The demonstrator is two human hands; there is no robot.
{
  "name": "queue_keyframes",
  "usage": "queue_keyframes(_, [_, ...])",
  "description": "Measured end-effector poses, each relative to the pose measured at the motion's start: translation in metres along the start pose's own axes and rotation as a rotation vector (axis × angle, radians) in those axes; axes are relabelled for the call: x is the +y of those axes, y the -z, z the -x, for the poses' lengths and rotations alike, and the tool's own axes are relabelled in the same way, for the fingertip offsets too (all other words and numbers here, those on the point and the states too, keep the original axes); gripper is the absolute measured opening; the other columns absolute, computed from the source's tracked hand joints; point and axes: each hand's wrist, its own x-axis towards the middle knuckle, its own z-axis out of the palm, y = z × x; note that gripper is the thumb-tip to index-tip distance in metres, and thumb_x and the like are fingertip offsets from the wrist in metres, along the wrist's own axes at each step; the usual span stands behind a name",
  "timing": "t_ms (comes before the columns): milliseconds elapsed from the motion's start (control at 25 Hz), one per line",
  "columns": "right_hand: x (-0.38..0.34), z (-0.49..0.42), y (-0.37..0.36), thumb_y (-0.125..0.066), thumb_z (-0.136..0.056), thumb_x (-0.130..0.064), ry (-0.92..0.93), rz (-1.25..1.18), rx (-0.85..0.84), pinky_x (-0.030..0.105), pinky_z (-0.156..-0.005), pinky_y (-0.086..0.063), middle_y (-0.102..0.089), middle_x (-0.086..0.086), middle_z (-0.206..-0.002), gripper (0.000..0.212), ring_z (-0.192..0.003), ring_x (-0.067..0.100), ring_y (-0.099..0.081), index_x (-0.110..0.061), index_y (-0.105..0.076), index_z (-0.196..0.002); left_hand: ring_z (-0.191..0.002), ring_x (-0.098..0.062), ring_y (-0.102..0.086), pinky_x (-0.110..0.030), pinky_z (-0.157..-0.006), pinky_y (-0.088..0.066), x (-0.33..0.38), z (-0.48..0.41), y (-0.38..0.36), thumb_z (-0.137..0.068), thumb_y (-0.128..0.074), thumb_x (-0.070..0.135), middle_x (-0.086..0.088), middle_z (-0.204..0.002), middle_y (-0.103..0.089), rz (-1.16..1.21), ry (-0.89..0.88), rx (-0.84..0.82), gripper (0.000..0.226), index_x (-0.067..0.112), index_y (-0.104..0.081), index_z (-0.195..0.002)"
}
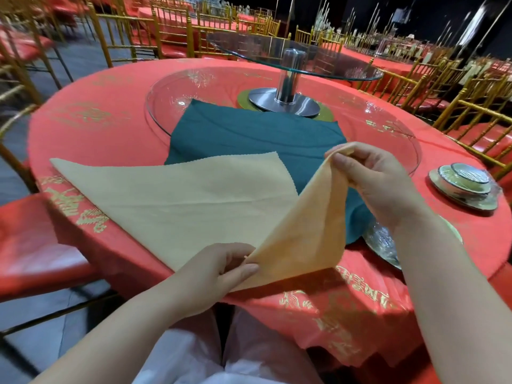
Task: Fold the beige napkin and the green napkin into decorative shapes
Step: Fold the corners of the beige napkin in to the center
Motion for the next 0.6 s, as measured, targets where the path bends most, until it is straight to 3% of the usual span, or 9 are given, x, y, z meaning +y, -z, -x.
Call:
queue_keyframes(40, [0.005,-0.011,-0.009,-0.059,-0.088,-0.008,-0.029,0.075,0.002,0.014,-0.068,-0.047,-0.066,-0.012,-0.073,0.017,-0.069,-0.001,-0.059,-0.020,-0.068,-0.081,-0.065,-0.007,-0.055,-0.025,-0.065,-0.043,-0.003,0.001,0.002,-0.084,-0.055,0.041,0.010,-0.073,-0.060,-0.019,0.032,0.068,0.012,0.036,-0.058,-0.094])
queue_keyframes(80, [0.012,-0.023,-0.016,-0.057,-0.089,-0.006,-0.057,0.140,0.020,0.013,-0.069,-0.047,-0.066,-0.011,-0.074,0.017,-0.068,-0.002,-0.059,-0.018,-0.067,-0.082,-0.078,-0.001,-0.060,-0.019,-0.072,-0.045,-0.007,0.002,0.004,-0.081,-0.058,0.047,0.013,-0.086,-0.063,-0.072,0.071,0.144,0.025,0.044,-0.051,-0.105])
queue_keyframes(200, [0.036,-0.054,-0.035,-0.061,-0.087,-0.010,-0.161,0.283,0.087,0.008,-0.058,-0.042,-0.064,-0.005,-0.071,0.009,-0.058,-0.002,-0.055,-0.013,-0.067,-0.081,-0.100,0.010,-0.049,-0.006,-0.083,-0.034,-0.015,0.002,0.010,-0.072,-0.042,0.068,0.023,-0.105,-0.055,-0.281,0.092,0.274,0.058,0.045,-0.035,-0.125])
queue_keyframes(280, [0.053,-0.072,-0.045,-0.060,-0.086,-0.014,-0.227,0.382,0.097,0.013,-0.057,-0.042,-0.063,-0.002,-0.072,0.011,-0.061,0.005,-0.053,-0.008,-0.068,-0.081,-0.103,0.005,-0.047,-0.012,-0.088,-0.032,-0.018,0.000,0.013,-0.074,-0.027,0.072,0.021,-0.109,-0.054,-0.382,0.066,0.251,0.073,0.035,-0.031,-0.136])
queue_keyframes(400, [0.073,-0.095,-0.057,-0.060,-0.084,-0.018,-0.295,0.507,0.079,0.029,-0.067,-0.045,-0.063,0.001,-0.073,0.013,-0.070,0.015,-0.054,-0.011,-0.068,-0.077,-0.094,-0.003,-0.046,-0.024,-0.087,-0.035,-0.021,-0.005,0.020,-0.078,-0.019,0.068,0.024,-0.096,-0.053,-0.446,0.009,0.226,0.075,0.029,-0.025,-0.142])
queue_keyframes(480, [0.079,-0.105,-0.064,-0.062,-0.084,-0.021,-0.329,0.577,0.085,0.029,-0.066,-0.045,-0.063,0.002,-0.074,0.012,-0.073,0.019,-0.057,-0.013,-0.068,-0.078,-0.093,-0.004,-0.049,-0.025,-0.086,-0.039,-0.024,-0.007,0.024,-0.079,-0.025,0.064,0.026,-0.089,-0.053,-0.394,0.022,0.229,0.072,0.030,-0.021,-0.143])
queue_keyframes(600, [0.084,-0.116,-0.076,-0.060,-0.085,-0.022,-0.360,0.681,0.098,0.027,-0.059,-0.040,-0.067,0.014,-0.090,0.022,-0.080,0.026,-0.059,-0.002,-0.067,-0.089,-0.095,0.000,-0.052,-0.022,-0.087,-0.041,-0.030,-0.009,0.029,-0.084,-0.044,0.049,0.026,-0.097,-0.053,-0.321,0.093,0.225,0.070,0.033,-0.010,-0.144])
